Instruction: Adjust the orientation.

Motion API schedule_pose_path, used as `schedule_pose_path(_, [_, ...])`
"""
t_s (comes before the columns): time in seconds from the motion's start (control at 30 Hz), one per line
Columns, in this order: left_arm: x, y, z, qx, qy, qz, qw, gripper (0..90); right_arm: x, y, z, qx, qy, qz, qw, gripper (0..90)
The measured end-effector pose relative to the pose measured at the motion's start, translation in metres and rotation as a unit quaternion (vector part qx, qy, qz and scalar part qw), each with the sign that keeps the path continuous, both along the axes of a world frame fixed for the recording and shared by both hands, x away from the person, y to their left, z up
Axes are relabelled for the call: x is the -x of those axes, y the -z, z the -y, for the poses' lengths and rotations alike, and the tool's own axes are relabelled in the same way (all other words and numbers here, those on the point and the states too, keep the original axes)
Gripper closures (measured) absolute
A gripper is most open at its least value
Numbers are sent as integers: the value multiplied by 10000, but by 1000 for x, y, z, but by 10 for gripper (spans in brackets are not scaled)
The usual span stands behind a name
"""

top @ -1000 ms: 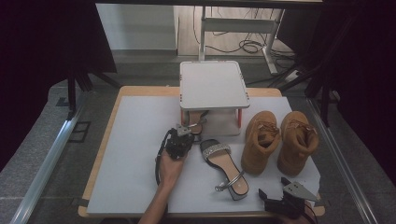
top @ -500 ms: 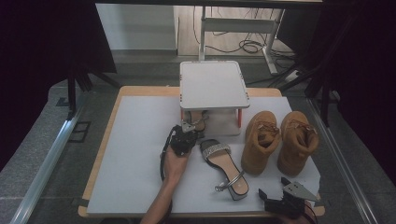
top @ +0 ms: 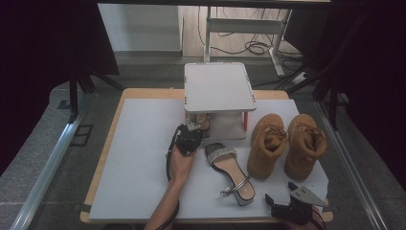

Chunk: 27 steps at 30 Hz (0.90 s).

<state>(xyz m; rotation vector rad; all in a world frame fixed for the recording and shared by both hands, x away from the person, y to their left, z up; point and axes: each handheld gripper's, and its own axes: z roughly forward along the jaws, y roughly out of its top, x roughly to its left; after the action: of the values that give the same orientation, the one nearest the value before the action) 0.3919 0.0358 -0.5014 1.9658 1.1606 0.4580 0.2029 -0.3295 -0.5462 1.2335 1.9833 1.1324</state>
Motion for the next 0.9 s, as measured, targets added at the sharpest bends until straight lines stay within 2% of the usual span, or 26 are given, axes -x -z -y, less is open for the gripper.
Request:
schedule_pose_path(0.27, [-7, 1, 0, -81, -69, -47, 9999, 897, 0, 0, 0, 0, 1, 0, 10000, 0])
schedule_pose_path(0.33, [-8, 2, -1, -1, -73, -53, 10000, 897, 0, 0, 0, 0, 0, 0, 10000, 0])
schedule_pose_path(0.53, [-7, 2, -1, -17, -89, -45, 9999, 891, 0, 0, 0, 0, -1, 0, 10000, 0])
schedule_pose_path(0.7, [-4, 0, -2, 12, -97, -29, 9999, 815, 0, 0, 0, 1, -1, -1, 10000, 0])
schedule_pose_path(0.73, [-3, -1, -3, 5, -88, -20, 10000, 766, 0, 0, 0, -1, 1, -2, 10000, 0])
schedule_pose_path(0.8, [-1, -2, -5, 23, -91, -16, 10000, 747, 0, 0, 0, 1, 1, -1, 10000, 0])
schedule_pose_path(0.9, [1, -3, -8, 32, -97, -19, 9999, 646, 0, 0, 0, 2, 1, -6, 10000, 0])
